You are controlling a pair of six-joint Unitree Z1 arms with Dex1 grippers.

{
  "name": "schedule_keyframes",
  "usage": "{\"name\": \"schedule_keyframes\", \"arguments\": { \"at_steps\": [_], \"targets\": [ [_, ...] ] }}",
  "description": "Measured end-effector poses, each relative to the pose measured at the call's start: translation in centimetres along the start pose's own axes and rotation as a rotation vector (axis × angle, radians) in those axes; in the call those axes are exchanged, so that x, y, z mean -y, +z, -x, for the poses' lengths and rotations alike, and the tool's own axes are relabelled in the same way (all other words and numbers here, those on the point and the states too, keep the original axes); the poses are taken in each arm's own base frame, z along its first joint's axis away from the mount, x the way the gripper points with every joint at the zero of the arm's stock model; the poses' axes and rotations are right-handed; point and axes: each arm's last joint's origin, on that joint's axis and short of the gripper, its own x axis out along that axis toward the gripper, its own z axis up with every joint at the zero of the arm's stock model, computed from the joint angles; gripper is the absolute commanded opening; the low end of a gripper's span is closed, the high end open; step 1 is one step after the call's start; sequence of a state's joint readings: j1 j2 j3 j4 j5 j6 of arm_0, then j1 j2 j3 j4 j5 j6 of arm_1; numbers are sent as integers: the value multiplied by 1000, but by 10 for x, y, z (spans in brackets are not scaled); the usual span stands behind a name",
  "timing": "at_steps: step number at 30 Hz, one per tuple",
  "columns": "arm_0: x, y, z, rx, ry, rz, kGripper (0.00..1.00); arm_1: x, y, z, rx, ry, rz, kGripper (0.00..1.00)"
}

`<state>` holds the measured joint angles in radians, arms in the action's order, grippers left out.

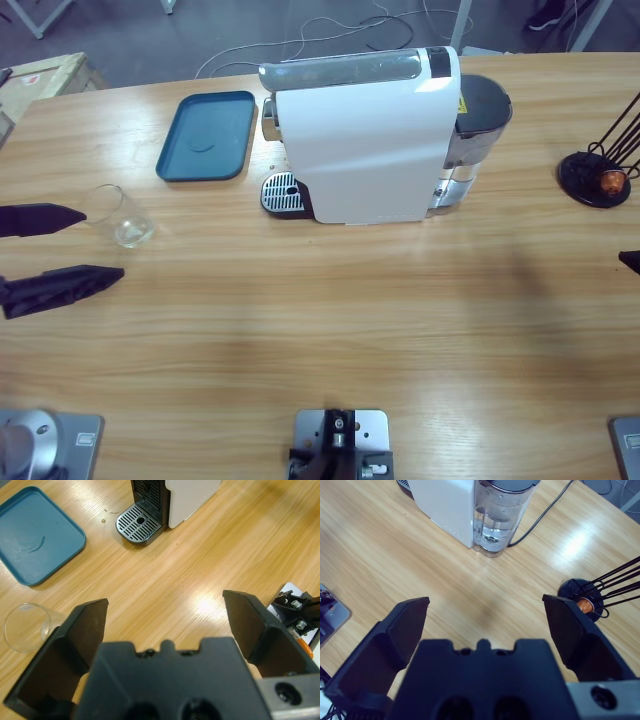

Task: Pour coffee

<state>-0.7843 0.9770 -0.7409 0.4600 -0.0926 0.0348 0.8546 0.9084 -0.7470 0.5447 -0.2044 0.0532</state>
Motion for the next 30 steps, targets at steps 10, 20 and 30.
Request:
{"name": "schedule_keyframes", "arguments": {
  "at_steps": [10,20,30],
  "targets": [
    [0,0,-1,14,0,-1,996,0,0,0,0,0,0,1000],
    [-34,152,-33,197,-184,375,978,3,-6,13,50,3,-10,1000],
    [-75,160,-132,29,-314,813,909,4,-6,13,47,-9,-10,1000]
  ]
}}
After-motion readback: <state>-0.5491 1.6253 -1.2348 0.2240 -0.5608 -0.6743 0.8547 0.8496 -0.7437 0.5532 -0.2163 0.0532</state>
